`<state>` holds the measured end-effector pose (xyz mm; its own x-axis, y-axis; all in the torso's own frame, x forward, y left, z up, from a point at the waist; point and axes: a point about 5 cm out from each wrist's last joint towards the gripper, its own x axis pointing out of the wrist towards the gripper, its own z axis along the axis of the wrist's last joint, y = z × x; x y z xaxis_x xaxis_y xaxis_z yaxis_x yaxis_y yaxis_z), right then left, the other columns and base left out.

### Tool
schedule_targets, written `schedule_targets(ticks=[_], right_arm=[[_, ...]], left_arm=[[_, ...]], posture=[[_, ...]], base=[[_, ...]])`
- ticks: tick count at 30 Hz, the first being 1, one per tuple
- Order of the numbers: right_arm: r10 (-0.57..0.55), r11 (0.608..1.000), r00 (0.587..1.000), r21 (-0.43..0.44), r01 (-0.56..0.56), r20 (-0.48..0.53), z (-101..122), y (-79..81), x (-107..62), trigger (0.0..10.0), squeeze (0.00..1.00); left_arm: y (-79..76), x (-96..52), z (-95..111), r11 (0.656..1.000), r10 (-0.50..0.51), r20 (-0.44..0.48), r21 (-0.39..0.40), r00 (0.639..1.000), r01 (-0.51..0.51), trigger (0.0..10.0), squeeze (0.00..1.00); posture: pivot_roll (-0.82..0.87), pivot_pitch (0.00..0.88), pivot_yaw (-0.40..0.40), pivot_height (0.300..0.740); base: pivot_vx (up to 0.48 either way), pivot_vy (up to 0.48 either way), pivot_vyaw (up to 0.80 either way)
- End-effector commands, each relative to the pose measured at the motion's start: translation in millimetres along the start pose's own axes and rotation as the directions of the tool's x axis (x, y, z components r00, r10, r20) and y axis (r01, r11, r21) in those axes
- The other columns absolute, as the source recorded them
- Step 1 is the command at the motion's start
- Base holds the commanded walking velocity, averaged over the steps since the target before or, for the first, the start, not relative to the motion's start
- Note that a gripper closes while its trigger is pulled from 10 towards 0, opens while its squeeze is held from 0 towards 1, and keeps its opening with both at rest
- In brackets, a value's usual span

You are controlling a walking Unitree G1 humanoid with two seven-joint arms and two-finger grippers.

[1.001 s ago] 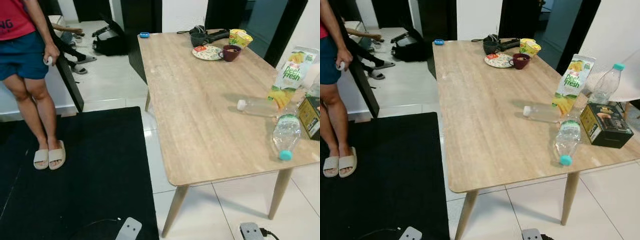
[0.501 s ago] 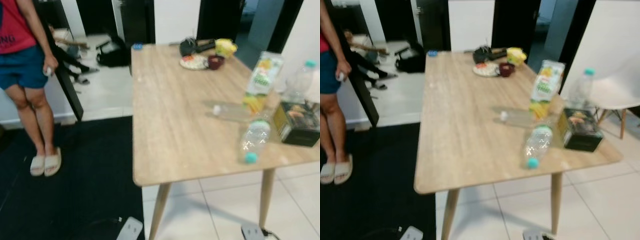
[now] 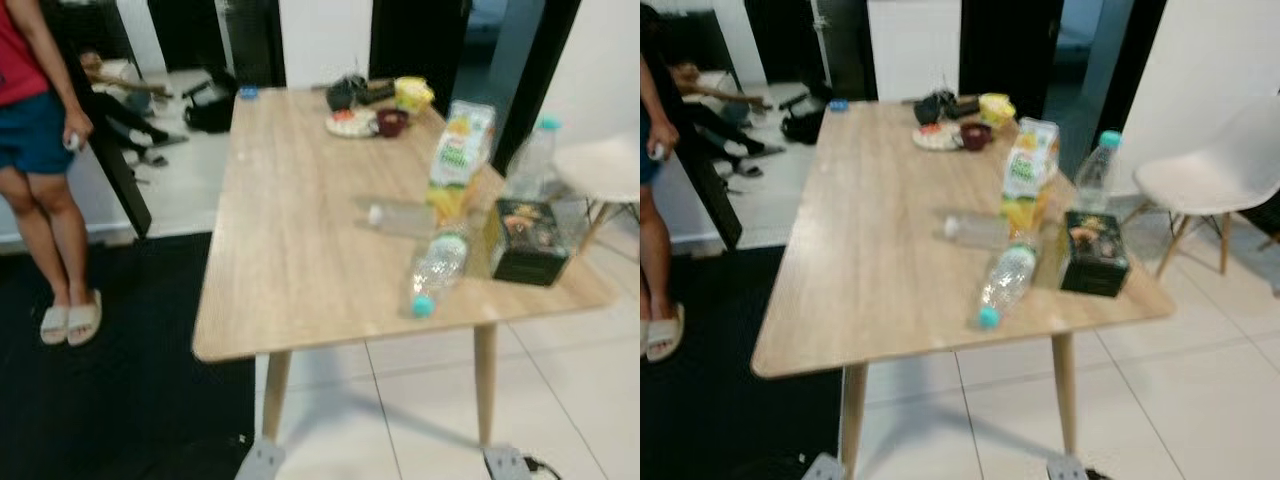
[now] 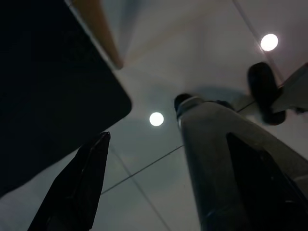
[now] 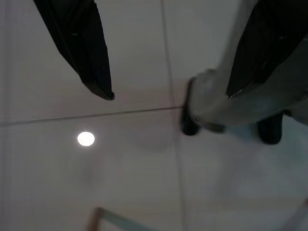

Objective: Restocking fridge

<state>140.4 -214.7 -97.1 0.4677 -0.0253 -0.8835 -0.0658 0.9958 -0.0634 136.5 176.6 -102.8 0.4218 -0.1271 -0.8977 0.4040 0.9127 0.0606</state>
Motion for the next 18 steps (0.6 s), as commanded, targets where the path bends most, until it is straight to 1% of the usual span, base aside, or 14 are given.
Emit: schedule_targets(ticks=[1, 4, 7, 8, 10, 11, 12, 13, 14, 15, 16, 17, 18], right_arm=[[0.006, 1.000, 1.000, 0.011, -0.006, 0.013, 2.0, 3.0, 0.6, 10.0, 0.00], [-0.014, 0.999, 0.998, 0.033, 0.013, 0.053, 11.4, -2.3, 0.9, 10.0, 0.00], [-0.055, 0.997, 0.995, 0.052, 0.051, 0.086, 20.8, -11.9, 0.4, 10.0, 0.00], [-0.055, 0.997, 0.995, 0.052, 0.051, 0.086, 20.8, -11.9, 0.4, 10.0, 0.00], [-0.109, 0.993, 0.988, 0.052, 0.103, 0.112, 29.9, -24.6, -1.1, 10.0, 0.00], [-0.109, 0.993, 0.988, 0.052, 0.103, 0.112, 29.9, -24.6, -1.1, 10.0, 0.00], [-0.131, 0.991, 0.984, 0.049, 0.126, 0.118, 32.6, -29.9, -1.9, 10.0, 0.00], [-0.175, 0.984, 0.977, 0.043, 0.171, 0.124, 36.3, -39.6, -3.7, 10.0, 0.00], [-0.175, 0.984, 0.977, 0.043, 0.171, 0.124, 36.3, -39.6, -3.7, 10.0, 0.00], [-0.229, 0.973, 0.966, 0.024, 0.228, 0.119, 38.4, -50.7, -6.1, 10.0, 0.00], [-0.307, 0.951, 0.944, 0.016, 0.308, 0.117, 40.9, -66.6, -10.4, 10.0, 0.00], [-0.307, 0.951, 0.944, 0.016, 0.308, 0.117, 40.9, -66.6, -10.4, 10.0, 0.00], [-0.358, 0.933, 0.926, 0.012, 0.359, 0.116, 42.5, -76.8, -13.6, 10.0, 0.00]], left_arm=[[-7.2, -1.8, -16.9, 1.000, -0.023, -0.068, -0.004, 0.997, 0.023, 10.0, 0.00], [-6.8, -1.9, -16.9, 1.000, -0.020, -0.069, -0.003, 0.997, 0.020, 10.0, 0.00], [-6.4, -2.0, -17.2, 1.000, -0.019, -0.070, -0.003, 0.997, 0.019, 10.0, 0.00], [-6.4, -2.0, -17.2, 1.000, -0.019, -0.070, -0.003, 0.997, 0.019, 10.0, 0.00], [-6.3, -2.1, -17.6, 1.000, -0.019, -0.071, -0.004, 0.997, 0.018, 10.0, 0.00], [-6.3, -2.1, -17.6, 1.000, -0.019, -0.071, -0.004, 0.997, 0.018, 10.0, 0.00], [-6.3, -2.1, -17.7, 1.000, -0.018, -0.071, -0.004, 0.997, 0.018, 10.0, 0.00], [-6.4, -2.1, -17.9, 1.000, -0.019, -0.072, -0.004, 0.997, 0.018, 10.0, 0.00], [-6.4, -2.1, -17.9, 1.000, -0.019, -0.072, -0.004, 0.997, 0.018, 10.0, 0.00], [-6.5, -2.1, -18.0, 1.000, -0.019, -0.072, -0.005, 0.997, 0.019, 10.0, 0.00], [-6.6, -2.1, -18.0, 1.000, -0.019, -0.072, -0.005, 0.997, 0.019, 10.0, 0.00], [-6.6, -2.1, -18.0, 1.000, -0.019, -0.072, -0.005, 0.997, 0.019, 10.0, 0.00], [-6.7, -2.1, -18.0, 1.000, -0.020, -0.071, -0.005, 0.997, 0.019, 10.0, 0.00]], posture=[[0.05, 0.000, -0.024, 0.740], [0.05, 0.000, -0.024, 0.740], [0.05, 0.000, -0.023, 0.740], [0.05, 0.000, -0.023, 0.740], [0.05, 0.000, -0.024, 0.740], [0.05, 0.000, -0.024, 0.740], [0.05, 0.000, -0.025, 0.740], [0.05, 0.000, -0.025, 0.740], [0.05, 0.000, -0.025, 0.740], [0.05, 0.000, -0.024, 0.740], [0.05, 0.000, -0.025, 0.740], [0.05, 0.000, -0.025, 0.740], [0.05, 0.000, -0.025, 0.740]], base=[[0.000, 0.000, 0.00], [0.000, 0.000, 0.00], [0.000, 0.000, 0.00], [0.000, 0.000, 0.00], [0.000, 0.000, 0.00], [0.000, 0.000, 0.00], [0.000, 0.000, 0.00], [0.000, 0.000, 0.00], [0.000, 0.000, 0.00], [0.000, 0.000, 0.00], [0.000, 0.000, 0.00], [0.000, 0.000, 0.00], [0.000, 0.000, 0.00]])
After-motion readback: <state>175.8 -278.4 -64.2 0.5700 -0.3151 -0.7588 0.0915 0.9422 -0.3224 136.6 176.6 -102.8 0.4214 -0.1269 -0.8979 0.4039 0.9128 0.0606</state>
